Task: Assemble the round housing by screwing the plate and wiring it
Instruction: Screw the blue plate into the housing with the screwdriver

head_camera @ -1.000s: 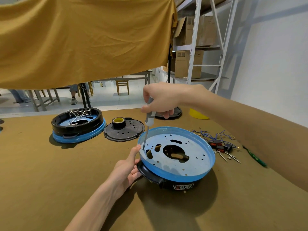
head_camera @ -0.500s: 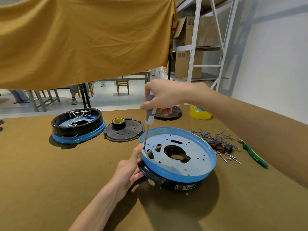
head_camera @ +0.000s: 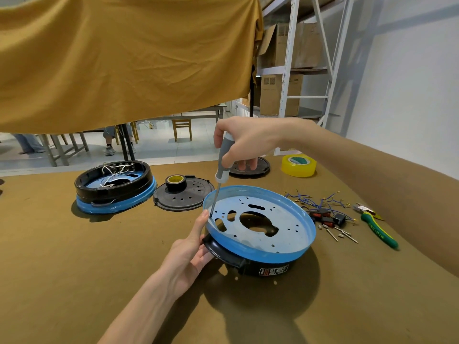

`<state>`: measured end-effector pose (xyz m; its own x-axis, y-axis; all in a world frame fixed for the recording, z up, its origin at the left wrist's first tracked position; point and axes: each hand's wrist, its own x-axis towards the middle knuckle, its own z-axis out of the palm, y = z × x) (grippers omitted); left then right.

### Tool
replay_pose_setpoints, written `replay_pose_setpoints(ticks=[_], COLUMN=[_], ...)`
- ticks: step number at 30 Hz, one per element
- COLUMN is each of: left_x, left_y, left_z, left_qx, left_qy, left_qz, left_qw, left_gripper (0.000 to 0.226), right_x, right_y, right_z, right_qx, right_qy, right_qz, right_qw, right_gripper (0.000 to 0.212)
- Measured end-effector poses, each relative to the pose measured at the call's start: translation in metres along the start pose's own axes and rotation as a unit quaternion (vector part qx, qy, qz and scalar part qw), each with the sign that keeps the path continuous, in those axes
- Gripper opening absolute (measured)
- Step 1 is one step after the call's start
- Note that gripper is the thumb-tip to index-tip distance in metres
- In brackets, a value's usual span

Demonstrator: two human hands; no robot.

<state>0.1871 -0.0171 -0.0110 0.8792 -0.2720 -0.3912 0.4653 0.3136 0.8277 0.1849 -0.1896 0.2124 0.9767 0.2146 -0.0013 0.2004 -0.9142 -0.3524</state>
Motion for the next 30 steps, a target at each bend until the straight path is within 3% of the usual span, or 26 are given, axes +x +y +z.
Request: replay_pose_setpoints(ticks=[6, 10, 12, 14, 18, 22, 26, 30], left_x=[-0.003, -0.002, -0.002, -0.002, -0.002, -0.003, -0.006, -0.006], left_y=[0.0, 0.0, 0.0, 0.0, 0.0, 0.0, 0.0, -0.001], left_z=[-0.003, -0.004, -0.004, -0.005, -0.005, -0.005, -0.004, -0.003], left_qx=[0.016, 0.015, 0.015, 0.012, 0.012, 0.01, 0.011, 0.024], left_qy=[-0.009, -0.014, -0.013, -0.012, -0.015, -0.019, -0.016, -0.013], left_qz=[-0.002, -0.006, -0.008, -0.011, -0.014, -0.009, -0.011, -0.01], left_qw=[1.0, 1.0, 1.0, 1.0, 1.0, 1.0, 1.0, 1.0], left_gripper=[0.088, 0.086, 0.087, 0.088, 0.089, 0.083, 0.08, 0.078], right_x=[0.002, -0.001, 0.001, 0.003, -0.001, 0.001, -0.004, -0.002], right_y=[-0.002, -0.002, -0.004, -0.005, -0.005, -0.006, -0.007, -0.006], right_z=[0.013, 0.007, 0.01, 0.012, 0.005, 0.01, 0.003, 0.008], right_qx=[-0.04, 0.016, -0.015, -0.045, 0.009, -0.058, 0.0, -0.04], right_qy=[0.07, 0.022, 0.048, 0.07, 0.007, 0.051, -0.009, 0.039], right_qz=[-0.008, -0.007, -0.01, -0.011, -0.004, 0.006, 0.007, 0.005], right_qw=[0.997, 1.0, 0.999, 0.996, 1.0, 0.997, 1.0, 0.998], right_gripper=[0.036, 0.031, 0.025, 0.031, 0.042, 0.033, 0.039, 0.026])
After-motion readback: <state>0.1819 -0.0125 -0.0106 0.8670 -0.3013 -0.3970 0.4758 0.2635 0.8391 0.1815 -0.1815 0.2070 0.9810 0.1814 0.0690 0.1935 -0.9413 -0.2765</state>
